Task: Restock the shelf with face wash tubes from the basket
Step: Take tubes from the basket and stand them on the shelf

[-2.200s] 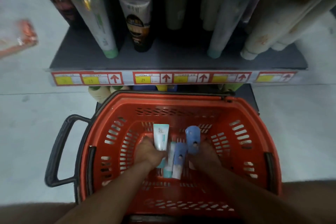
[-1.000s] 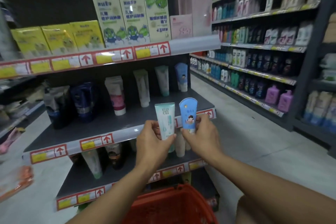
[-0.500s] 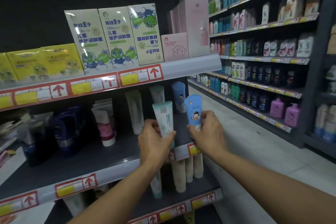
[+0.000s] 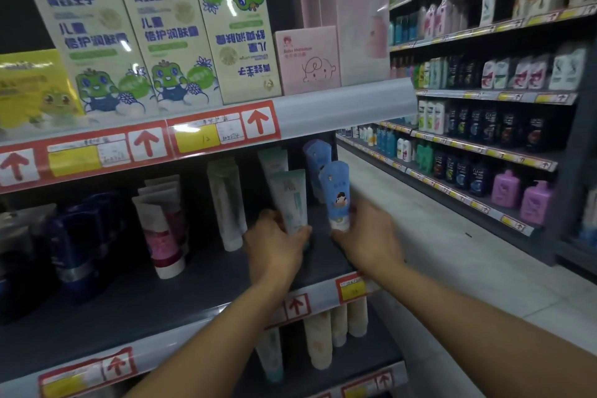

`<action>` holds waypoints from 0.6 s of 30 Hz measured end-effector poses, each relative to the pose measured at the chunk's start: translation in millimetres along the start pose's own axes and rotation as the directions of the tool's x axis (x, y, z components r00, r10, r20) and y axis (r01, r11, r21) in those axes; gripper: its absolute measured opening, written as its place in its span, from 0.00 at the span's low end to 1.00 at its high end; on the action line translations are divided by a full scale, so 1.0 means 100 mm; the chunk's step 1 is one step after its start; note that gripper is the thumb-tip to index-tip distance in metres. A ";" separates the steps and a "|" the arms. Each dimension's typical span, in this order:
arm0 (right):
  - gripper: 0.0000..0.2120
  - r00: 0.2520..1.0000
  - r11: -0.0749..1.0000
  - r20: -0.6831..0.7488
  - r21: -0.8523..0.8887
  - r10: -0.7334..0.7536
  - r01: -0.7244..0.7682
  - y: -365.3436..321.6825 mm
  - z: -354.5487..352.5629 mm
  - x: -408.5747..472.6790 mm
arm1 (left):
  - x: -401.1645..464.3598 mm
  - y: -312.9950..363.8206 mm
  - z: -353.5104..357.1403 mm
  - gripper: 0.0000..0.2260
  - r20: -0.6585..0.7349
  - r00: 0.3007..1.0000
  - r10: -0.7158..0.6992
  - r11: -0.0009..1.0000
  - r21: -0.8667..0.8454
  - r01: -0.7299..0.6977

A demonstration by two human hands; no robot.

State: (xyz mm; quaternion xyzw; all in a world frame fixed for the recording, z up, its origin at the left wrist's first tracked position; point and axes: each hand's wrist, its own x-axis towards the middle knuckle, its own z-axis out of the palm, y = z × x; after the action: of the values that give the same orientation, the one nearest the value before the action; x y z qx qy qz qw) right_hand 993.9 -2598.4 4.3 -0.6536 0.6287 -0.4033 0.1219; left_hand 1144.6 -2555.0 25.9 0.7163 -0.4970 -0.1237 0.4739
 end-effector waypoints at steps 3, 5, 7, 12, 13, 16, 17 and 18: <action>0.26 1.000 0.999 0.012 -0.050 0.019 -0.018 -0.03 0.07 0.19 | 0.16 -0.03 0.09 0.22 -0.017 1.000 0.002 0.999 0.048 -0.002; 0.24 0.999 0.998 0.026 -0.054 0.033 -0.032 -0.05 0.14 0.33 | 0.28 -0.05 0.15 0.22 -0.037 0.999 -0.005 0.997 0.079 0.007; 0.22 0.998 0.998 0.038 -0.039 0.045 -0.044 -0.05 0.21 0.44 | 0.38 -0.08 0.21 0.23 -0.053 0.999 -0.008 0.996 0.090 0.012; 0.20 0.997 0.998 0.055 -0.005 0.062 -0.061 -0.04 0.35 0.64 | 0.58 -0.11 0.31 0.21 -0.077 0.997 -0.024 0.994 0.102 0.032; 0.20 0.996 0.998 0.058 -0.005 0.067 -0.067 -0.03 0.37 0.68 | 0.61 -0.12 0.33 0.20 -0.081 0.996 -0.029 0.993 0.112 0.038; 0.22 0.993 0.996 0.066 -0.004 0.094 -0.094 -0.03 0.42 0.78 | 0.68 -0.13 0.38 0.20 -0.098 0.994 -0.039 0.992 0.116 0.050; 0.23 0.993 0.995 0.068 0.000 0.099 -0.099 -0.03 0.43 0.80 | 0.69 -0.14 0.40 0.21 -0.102 0.994 -0.041 0.992 0.112 0.053; 0.24 0.993 0.995 0.070 -0.001 0.099 -0.099 -0.03 0.43 0.81 | 0.71 -0.15 0.41 0.21 -0.102 0.994 -0.042 0.992 0.113 0.053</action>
State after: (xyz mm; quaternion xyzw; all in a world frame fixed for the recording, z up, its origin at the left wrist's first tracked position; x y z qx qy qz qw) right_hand 1016.3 -2687.9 8.9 -0.6354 0.6550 -0.3744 0.1645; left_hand 1160.5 -2635.9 13.2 0.7594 -0.4618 -0.0702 0.4530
